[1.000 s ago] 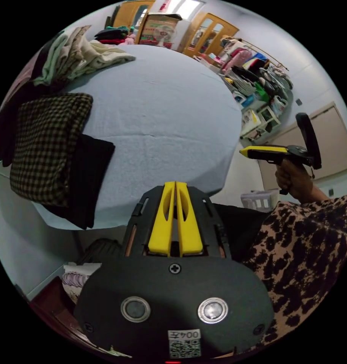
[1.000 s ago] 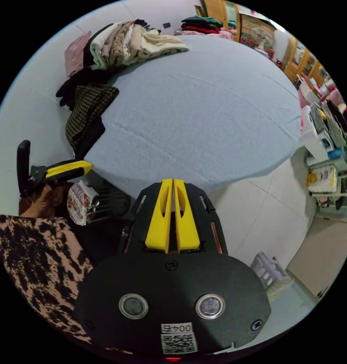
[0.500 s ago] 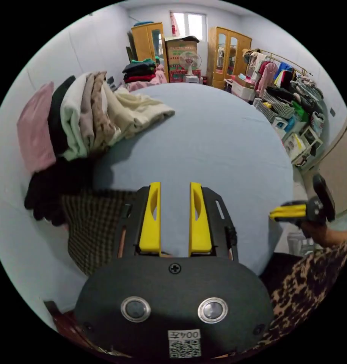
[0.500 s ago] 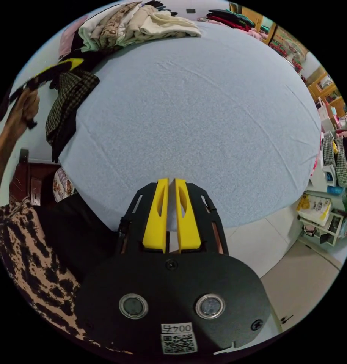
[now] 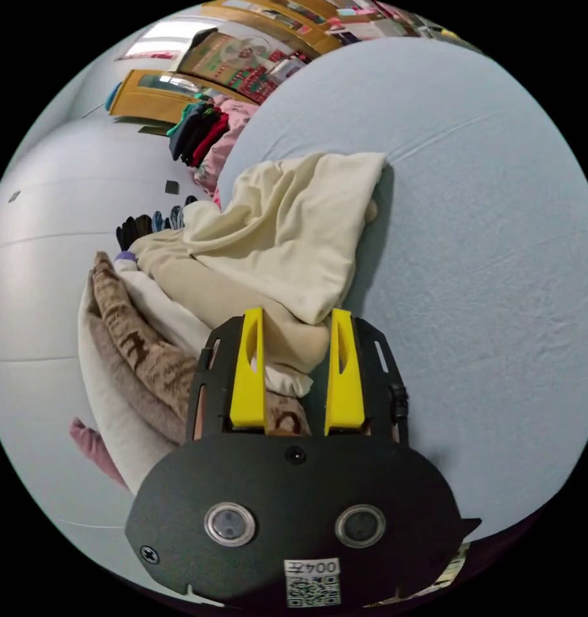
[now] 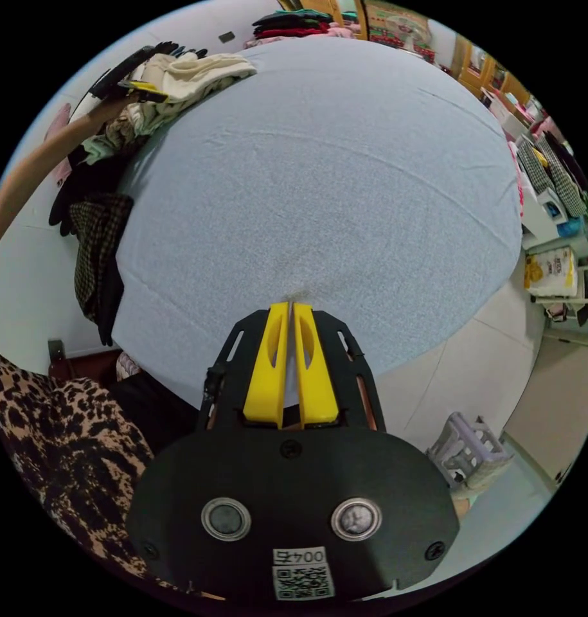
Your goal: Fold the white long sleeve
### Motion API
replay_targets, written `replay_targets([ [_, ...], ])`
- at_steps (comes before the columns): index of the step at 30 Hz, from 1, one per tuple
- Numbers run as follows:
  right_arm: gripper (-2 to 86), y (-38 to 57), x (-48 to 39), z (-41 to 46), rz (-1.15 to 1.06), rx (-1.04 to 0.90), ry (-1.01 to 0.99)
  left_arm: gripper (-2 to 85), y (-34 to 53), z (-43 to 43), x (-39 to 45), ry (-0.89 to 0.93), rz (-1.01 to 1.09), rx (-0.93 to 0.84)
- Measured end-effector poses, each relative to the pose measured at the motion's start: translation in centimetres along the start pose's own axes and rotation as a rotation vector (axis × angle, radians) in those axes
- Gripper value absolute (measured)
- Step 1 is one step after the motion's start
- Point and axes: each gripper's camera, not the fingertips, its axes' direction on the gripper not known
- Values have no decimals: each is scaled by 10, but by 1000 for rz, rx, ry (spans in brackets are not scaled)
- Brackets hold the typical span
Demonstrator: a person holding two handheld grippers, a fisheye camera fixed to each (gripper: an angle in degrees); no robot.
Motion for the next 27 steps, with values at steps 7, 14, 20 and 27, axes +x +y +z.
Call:
replay_targets([
  [7, -5, -42, 13, -17, 44, 5, 0, 12, -6, -34, -115, 315, -222, 255],
  [14, -4, -66, 32, -31, 36, 4, -26, 5, 68, -107, -212, 590, -348, 702],
  [20, 17, -77, 56, -43, 35, 5, -97, 12, 129, -238, -264, 623, -263, 963],
  [27, 70, -57, 106, -101, 139, 189, -284, 79, 62, -192, -169, 721, -87, 701],
])
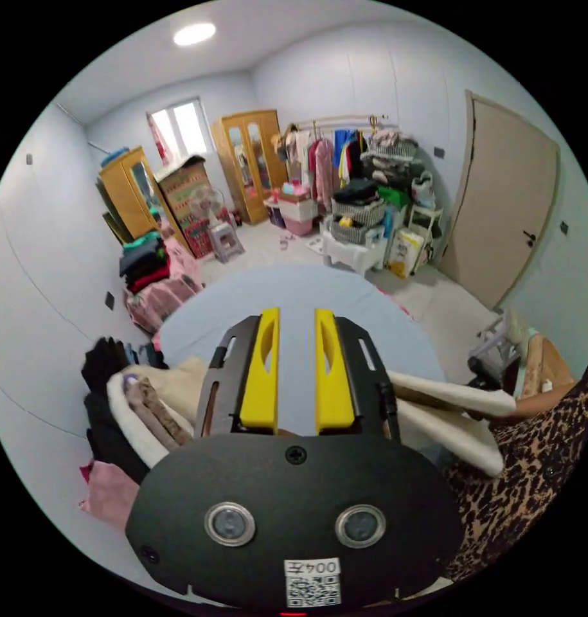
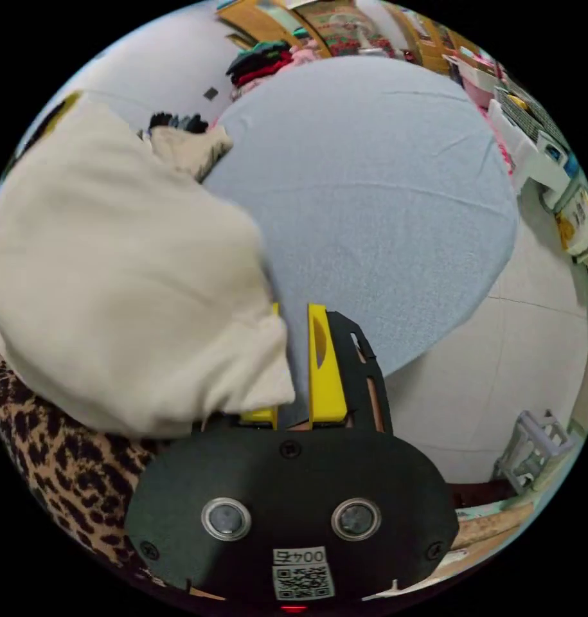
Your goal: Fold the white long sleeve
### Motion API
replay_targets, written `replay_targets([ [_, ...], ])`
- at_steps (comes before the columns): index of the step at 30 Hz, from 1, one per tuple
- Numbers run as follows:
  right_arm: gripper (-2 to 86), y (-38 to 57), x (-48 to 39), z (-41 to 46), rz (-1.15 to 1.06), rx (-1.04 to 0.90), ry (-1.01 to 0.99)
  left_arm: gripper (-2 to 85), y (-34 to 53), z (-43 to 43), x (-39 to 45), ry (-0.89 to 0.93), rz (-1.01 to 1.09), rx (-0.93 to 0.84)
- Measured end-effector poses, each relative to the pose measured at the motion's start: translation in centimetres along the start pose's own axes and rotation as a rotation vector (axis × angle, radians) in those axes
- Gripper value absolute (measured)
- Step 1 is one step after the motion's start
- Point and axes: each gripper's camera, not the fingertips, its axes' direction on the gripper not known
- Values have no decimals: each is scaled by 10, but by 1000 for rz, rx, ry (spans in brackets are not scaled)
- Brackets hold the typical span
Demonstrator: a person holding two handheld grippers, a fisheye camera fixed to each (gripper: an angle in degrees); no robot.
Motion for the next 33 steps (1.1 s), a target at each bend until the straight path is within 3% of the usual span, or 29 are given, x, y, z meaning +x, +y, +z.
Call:
replay_targets([
  [8, 57, 20, 38, -58, 64, 85, 18, 87, 153, 108, 43, 301, -96, -187],
  [14, 55, 27, 67, -60, 155, 37, -313, 117, 228, 163, 95, 640, -201, -275],
  [16, 9, 20, 61, -57, 150, 53, -402, 138, 225, 181, 116, 738, -182, -298],
  [20, -2, -16, 12, -53, -4, 22, -444, 130, 208, 202, 140, 694, -90, -334],
  [25, 5, -34, -22, -94, -175, 115, -412, 105, 226, 196, 93, 570, -265, -285],
  [33, 92, 54, 44, -134, -32, 84, -210, 134, 265, 167, 75, 666, -398, -283],
])
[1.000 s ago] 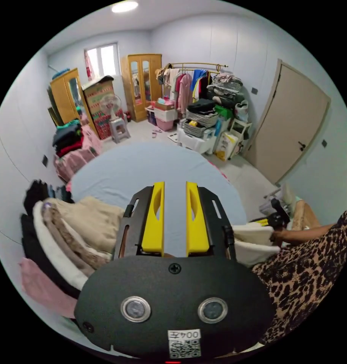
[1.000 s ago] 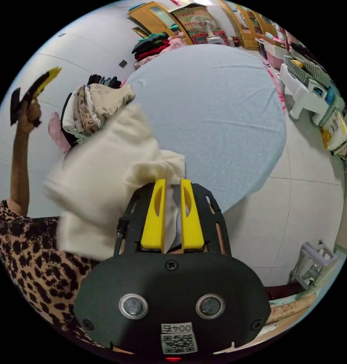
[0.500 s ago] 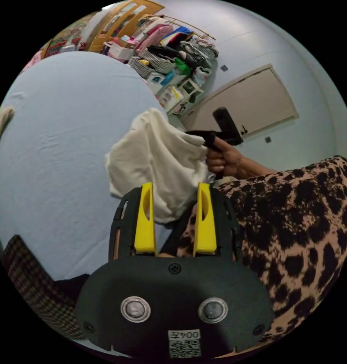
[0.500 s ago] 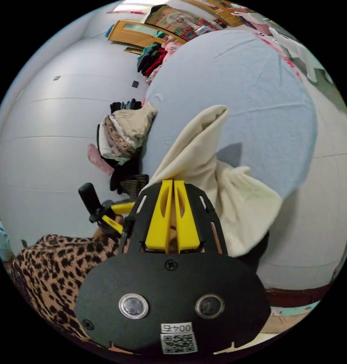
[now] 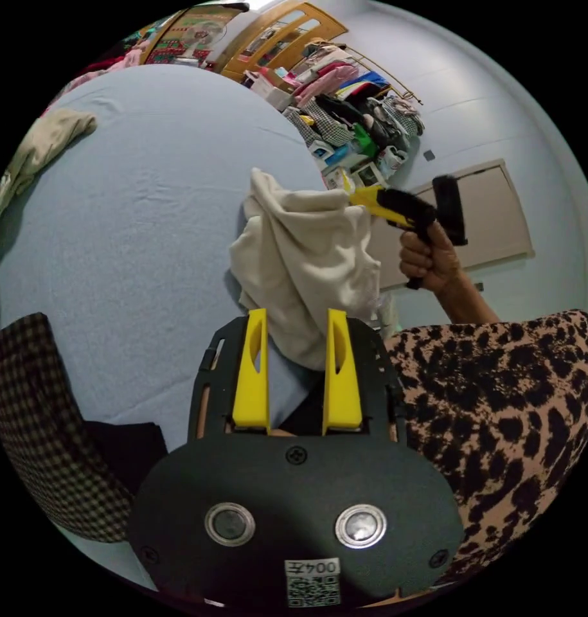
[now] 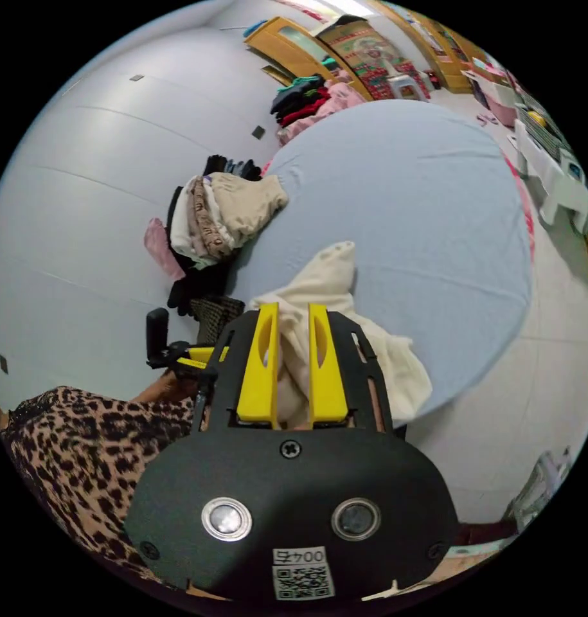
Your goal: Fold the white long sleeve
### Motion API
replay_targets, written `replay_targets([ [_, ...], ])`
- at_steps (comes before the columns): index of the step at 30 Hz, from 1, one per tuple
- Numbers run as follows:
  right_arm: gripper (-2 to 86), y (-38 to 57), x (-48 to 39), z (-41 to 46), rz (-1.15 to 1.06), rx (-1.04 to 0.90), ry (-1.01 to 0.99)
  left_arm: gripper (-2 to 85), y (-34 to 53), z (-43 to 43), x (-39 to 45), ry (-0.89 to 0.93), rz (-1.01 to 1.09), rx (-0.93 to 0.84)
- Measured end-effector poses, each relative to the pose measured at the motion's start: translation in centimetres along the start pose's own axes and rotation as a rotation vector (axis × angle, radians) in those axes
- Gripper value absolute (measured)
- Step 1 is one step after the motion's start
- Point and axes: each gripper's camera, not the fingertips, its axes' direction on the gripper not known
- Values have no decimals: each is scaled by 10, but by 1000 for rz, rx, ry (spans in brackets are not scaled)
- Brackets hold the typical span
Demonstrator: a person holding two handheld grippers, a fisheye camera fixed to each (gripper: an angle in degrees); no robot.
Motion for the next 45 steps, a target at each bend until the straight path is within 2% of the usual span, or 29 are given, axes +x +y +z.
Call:
replay_targets([
  [2, 102, 24, 9, -3, 38, -25, 22, 142, -6, 1, 21, 20, 46, 5],
  [5, 69, 49, 13, 8, 52, -108, -79, 147, -25, 21, 56, -14, 142, -69],
  [7, 40, 57, -1, 10, 11, -103, -169, 124, -33, 44, 77, -71, 210, -146],
  [9, 34, 57, -17, 4, -36, -80, -164, 79, -31, 48, 83, -170, 218, -160],
  [10, 31, 57, -26, -5, -65, -47, -143, 48, -25, 40, 84, -191, 200, -135],
  [14, 18, 61, -40, -52, -97, 89, -139, 29, 1, -28, 89, -194, 145, 57],
  [16, 8, 62, -54, -82, -166, 153, -255, 23, 20, -96, 103, -144, 169, 244],
  [17, 5, 62, -62, -89, -200, 172, -277, 22, 23, -112, 109, -148, 181, 277],
  [18, 2, 62, -77, -107, -235, 233, -258, 21, 27, -141, 125, -233, 200, 317],
  [19, -1, 59, -92, -124, -302, 255, -259, 19, 31, -170, 143, -338, 238, 345],
  [22, -4, 59, -139, -161, -489, 312, -254, 18, 43, -231, 186, -330, 341, 446],
  [25, -5, 70, -185, -200, -654, 409, -198, 18, 55, -269, 241, -423, 448, 476],
  [31, -4, 105, -254, -283, -864, 677, -252, 20, 92, -336, 347, -441, 666, 630],
  [34, -1, 120, -283, -305, -933, 767, -196, 23, 97, -363, 377, -468, 689, 705],
  [38, 13, 104, -296, -290, -890, 716, 10, 32, 63, -349, 363, -634, 627, 667],
  [40, 49, 72, -284, -253, -773, 543, 175, 52, 27, -313, 317, -758, 512, 556],
  [42, 94, 55, -264, -226, -664, 441, 256, 89, 8, -282, 274, -827, 418, 429],
  [45, 109, 56, -225, -201, -545, 386, 193, 121, 16, -254, 213, -687, 299, 382],
])
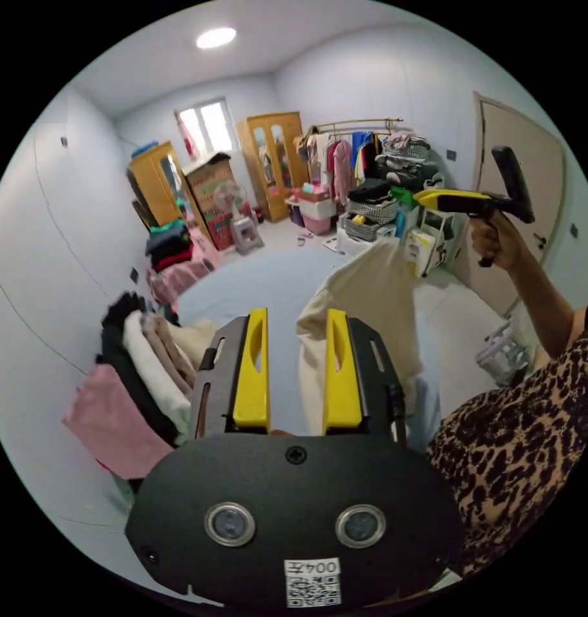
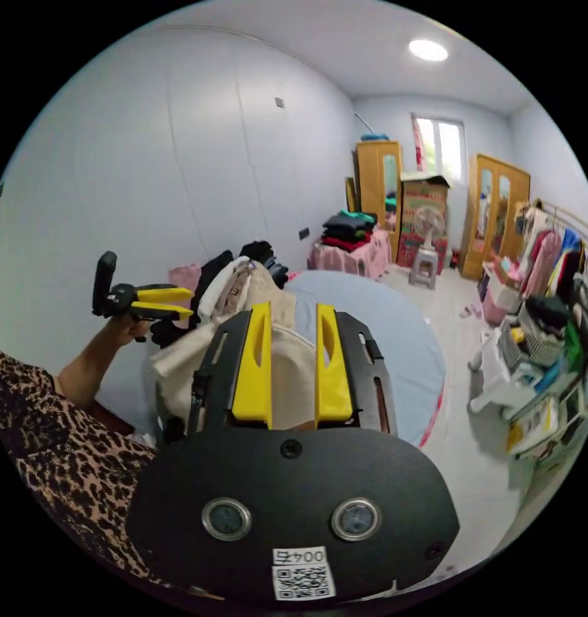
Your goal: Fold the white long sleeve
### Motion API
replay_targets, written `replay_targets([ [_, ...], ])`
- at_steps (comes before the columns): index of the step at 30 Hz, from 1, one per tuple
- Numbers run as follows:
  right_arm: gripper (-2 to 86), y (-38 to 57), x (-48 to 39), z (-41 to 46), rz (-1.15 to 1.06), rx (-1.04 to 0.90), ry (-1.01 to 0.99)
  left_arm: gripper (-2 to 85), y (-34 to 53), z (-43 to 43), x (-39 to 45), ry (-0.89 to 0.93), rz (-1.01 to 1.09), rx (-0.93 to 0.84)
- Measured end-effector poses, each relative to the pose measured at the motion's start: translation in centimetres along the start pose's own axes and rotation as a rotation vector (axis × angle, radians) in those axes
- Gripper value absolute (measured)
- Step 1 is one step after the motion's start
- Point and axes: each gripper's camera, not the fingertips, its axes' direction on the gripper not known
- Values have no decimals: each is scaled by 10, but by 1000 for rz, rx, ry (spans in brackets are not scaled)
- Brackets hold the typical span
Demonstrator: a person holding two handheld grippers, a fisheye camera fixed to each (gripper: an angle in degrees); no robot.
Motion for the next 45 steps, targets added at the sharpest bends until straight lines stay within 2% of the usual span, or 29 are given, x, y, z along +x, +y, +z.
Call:
replay_targets([
  [3, 111, 40, 19, 21, 120, -66, -49, 128, 48, 34, -17, 125, -127, -60],
  [10, 109, 148, 41, 83, 399, -331, -123, 131, 176, 123, 3, 196, -311, -373],
  [13, 108, 172, 40, 99, 474, -375, -151, 136, 215, 151, 23, 261, -401, -431],
  [17, 105, 174, 37, 113, 501, -396, -198, 141, 233, 174, 41, 230, -443, -440],
  [21, 101, 158, 28, 123, 451, -400, -199, 131, 232, 199, 47, 214, -442, -456],
  [24, 101, 150, 20, 129, 433, -402, -209, 60, 229, 204, 47, 190, -449, -439],
  [27, 101, 148, 9, 131, 422, -399, -218, 25, 213, 163, 41, 147, -480, -256],
  [29, 104, 146, 0, 131, 395, -395, -230, 19, 198, 128, 35, 193, -498, -122],
  [31, 114, 137, -18, 127, 328, -360, -273, 15, 172, 83, 34, 257, -432, 35],
  [32, 120, 134, -24, 125, 304, -347, -286, 14, 165, 75, 36, 274, -404, 52],
  [34, 141, 114, -53, 120, 174, -303, -290, 13, 139, 63, 50, 338, -289, 41],
  [41, 170, 76, -147, 127, -253, -301, -143, 18, 118, 74, 105, 417, -165, 14],
  [42, 162, 72, -157, 135, -288, -321, -152, 20, 117, 74, 113, 432, -147, 22],
  [43, 105, 69, -165, 140, -320, -332, -148, 23, 116, 73, 120, 425, -123, 29],
  [45, 52, 62, -174, 142, -353, -313, -113, 31, 118, 71, 124, 365, -95, 17],
])
